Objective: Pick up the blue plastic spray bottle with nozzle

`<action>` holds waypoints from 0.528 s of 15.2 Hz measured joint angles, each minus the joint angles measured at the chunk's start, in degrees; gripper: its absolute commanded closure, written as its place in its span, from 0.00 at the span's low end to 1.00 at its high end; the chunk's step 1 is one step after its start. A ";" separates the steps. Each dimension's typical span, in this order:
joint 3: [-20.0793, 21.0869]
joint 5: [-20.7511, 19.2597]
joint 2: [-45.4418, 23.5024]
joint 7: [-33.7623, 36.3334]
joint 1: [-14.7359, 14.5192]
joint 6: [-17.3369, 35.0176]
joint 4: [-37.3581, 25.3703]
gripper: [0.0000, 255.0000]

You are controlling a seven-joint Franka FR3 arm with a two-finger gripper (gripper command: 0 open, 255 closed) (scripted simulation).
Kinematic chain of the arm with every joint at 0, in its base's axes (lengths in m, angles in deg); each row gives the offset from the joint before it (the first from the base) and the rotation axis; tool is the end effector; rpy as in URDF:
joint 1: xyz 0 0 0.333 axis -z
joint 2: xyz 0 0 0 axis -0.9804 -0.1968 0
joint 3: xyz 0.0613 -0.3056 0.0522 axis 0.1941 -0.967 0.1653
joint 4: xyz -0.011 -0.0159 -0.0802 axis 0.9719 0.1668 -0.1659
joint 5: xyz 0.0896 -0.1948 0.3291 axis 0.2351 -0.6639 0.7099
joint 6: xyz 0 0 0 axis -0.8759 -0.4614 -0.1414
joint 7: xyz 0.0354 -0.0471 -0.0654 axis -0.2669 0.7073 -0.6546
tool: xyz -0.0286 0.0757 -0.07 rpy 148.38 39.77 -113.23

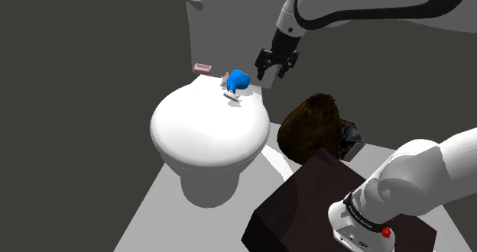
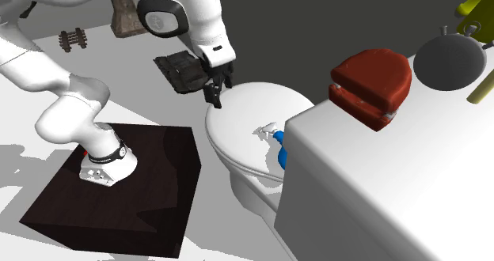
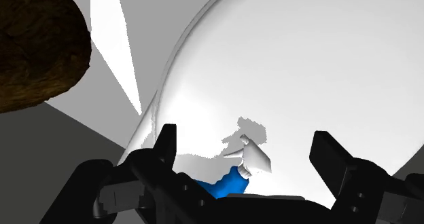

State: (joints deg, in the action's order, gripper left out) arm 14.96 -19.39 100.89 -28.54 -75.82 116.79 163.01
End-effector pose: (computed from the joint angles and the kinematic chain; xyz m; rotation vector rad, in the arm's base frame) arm 0.4575 0.0298 0.5324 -3.0364 0.3772 -0.1472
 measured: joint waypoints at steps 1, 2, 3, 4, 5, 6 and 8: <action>0.66 -0.19 -2.37 1.60 0.06 1.30 -1.10 0.00; 1.09 -0.41 -3.74 2.98 0.17 2.30 -1.47 0.00; 1.42 -0.75 -6.21 4.21 0.37 3.68 -2.61 0.00; 1.52 -1.12 -8.28 5.16 0.65 4.89 -3.38 0.00; 1.84 -1.55 -10.55 6.54 0.76 5.74 -4.79 0.00; 2.06 -2.04 -13.21 7.80 0.90 6.88 -6.28 0.00; 2.32 -3.02 -17.58 10.31 1.06 8.45 -8.99 0.00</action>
State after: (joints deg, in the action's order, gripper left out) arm 17.27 -22.40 83.30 -18.23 -74.76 125.24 154.02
